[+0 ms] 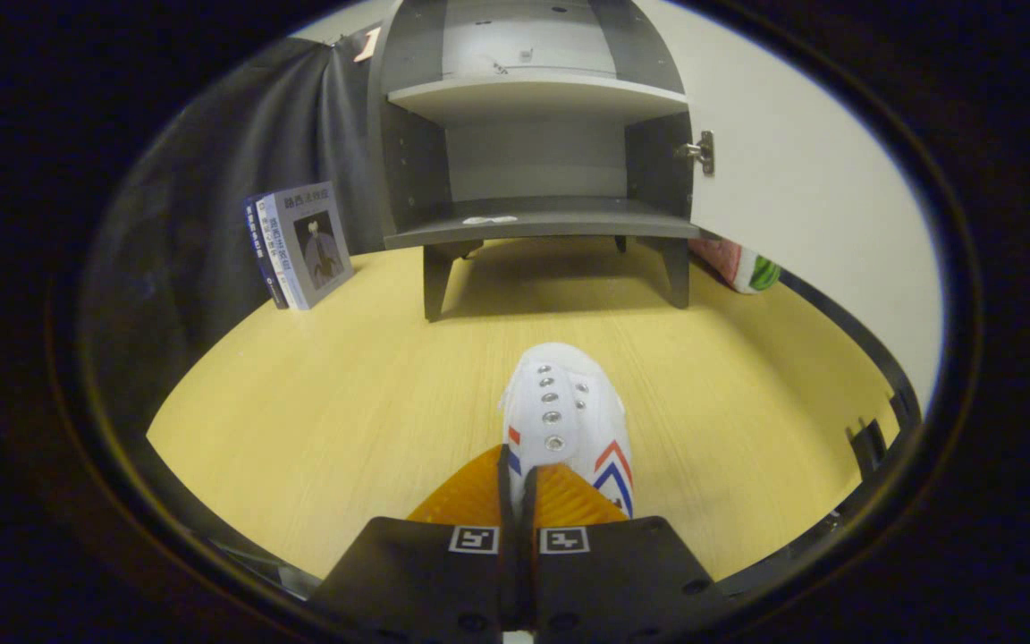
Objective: Open the shoe cabinet door, grab the shoes and put them into the shoe cabinet, then close the shoe cabinet door.
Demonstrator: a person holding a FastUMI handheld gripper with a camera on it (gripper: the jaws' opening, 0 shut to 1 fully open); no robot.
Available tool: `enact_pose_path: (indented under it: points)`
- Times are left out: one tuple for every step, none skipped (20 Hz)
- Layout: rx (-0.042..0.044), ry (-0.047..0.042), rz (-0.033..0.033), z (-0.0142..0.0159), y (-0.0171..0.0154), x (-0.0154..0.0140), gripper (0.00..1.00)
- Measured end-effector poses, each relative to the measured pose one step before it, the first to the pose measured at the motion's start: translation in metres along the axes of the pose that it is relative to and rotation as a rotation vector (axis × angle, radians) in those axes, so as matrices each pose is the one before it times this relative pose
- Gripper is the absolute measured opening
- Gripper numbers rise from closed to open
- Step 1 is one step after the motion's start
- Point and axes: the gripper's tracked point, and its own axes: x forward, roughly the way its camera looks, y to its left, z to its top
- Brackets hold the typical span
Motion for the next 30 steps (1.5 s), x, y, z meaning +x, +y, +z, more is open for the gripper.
enact_pose_path:
  points:
    - [-0.00197, -0.00266, -0.00381, 0.00556, -0.00253, -0.01006, 0.02]
    - [-0.00328, 0.00103, -0.00245, 0.00747, -0.00037, -0.00723, 0.02]
    - [0.00145, -0.00428, -0.0032, 0.00982, 0.0002, -0.0069, 0.02]
    - [0.00176, -0.00358, -0.00456, 0.01222, 0.00014, -0.00858, 0.02]
    - [0.00017, -0.01284, -0.00859, 0.01472, -0.0016, -0.01008, 0.02]
    - [-0.00121, -0.02018, -0.01168, 0.01813, -0.00125, -0.00994, 0.02]
    - [-0.00211, -0.02116, -0.01285, 0.01766, -0.0009, -0.00878, 0.02]
    - [0.00065, -0.02425, -0.01321, 0.01988, -0.00158, -0.00854, 0.02]
    - [0.00206, -0.02629, -0.01315, 0.02081, -0.00183, -0.00929, 0.02]
    - [0.00248, -0.02962, -0.01313, 0.02414, -0.00171, -0.00853, 0.02]
    - [0.00172, -0.02709, -0.01099, 0.01846, -0.00168, -0.00561, 0.02]
    - [0.00331, -0.03288, -0.00959, 0.02274, -0.00067, -0.00605, 0.02]
    - [-0.00187, -0.03489, -0.00668, 0.02195, 0.00046, -0.00377, 0.02]
    - [-0.00861, -0.03223, -0.00332, 0.02072, 0.00058, -0.00175, 0.02]
    - [-0.01068, -0.03032, -0.00332, 0.0212, 0.00032, 0.00131, 0.02]
    - [-0.00889, -0.02971, -0.00087, 0.02093, -0.0004, 0.00158, 0.02]
    - [-0.00666, -0.0274, 0.00109, 0.01775, -0.00005, 0.00507, 0.02]
    - [-0.00384, -0.02879, 0.00335, 0.01857, -0.00047, 0.00666, 0.02]
    - [-0.0038, -0.02806, 0.00336, 0.01687, -0.00156, 0.00748, 0.02]
    - [-0.00226, -0.01908, 0.00493, 0.01463, -0.00152, 0.01066, 0.02]
    - [-0.00035, -0.01448, 0.00708, 0.01156, -0.00128, 0.01277, 0.02]
    - [-0.00181, -0.0094, 0.01075, 0.00947, -0.00054, 0.0135, 0.02]
    - [-0.00693, -0.00713, 0.01127, 0.00836, -0.00168, 0.01766, 0.02]
    - [-0.00489, -0.00335, 0.00848, 0.0069, -0.00174, 0.01618, 0.02]
    - [-0.0052, -0.00134, 0.01077, 0.00615, -0.00167, 0.017, 0.02]
    - [-0.00469, -0.0048, 0.00955, 0.006, -0.00264, 0.01783, 0.02]
    - [-0.0002, -0.00334, 0.00844, 0.00252, -0.00412, 0.01463, 0.02]
    - [0.00449, -0.00691, 0.00795, 0.00278, -0.00306, 0.01435, 0.02]
    - [0.00571, -0.00796, 0.00476, 0.00386, -0.00553, 0.01931, 0.02]
    - [0.0048, -0.00352, 0.00009, 0.00071, -0.00377, 0.01957, 0.02]
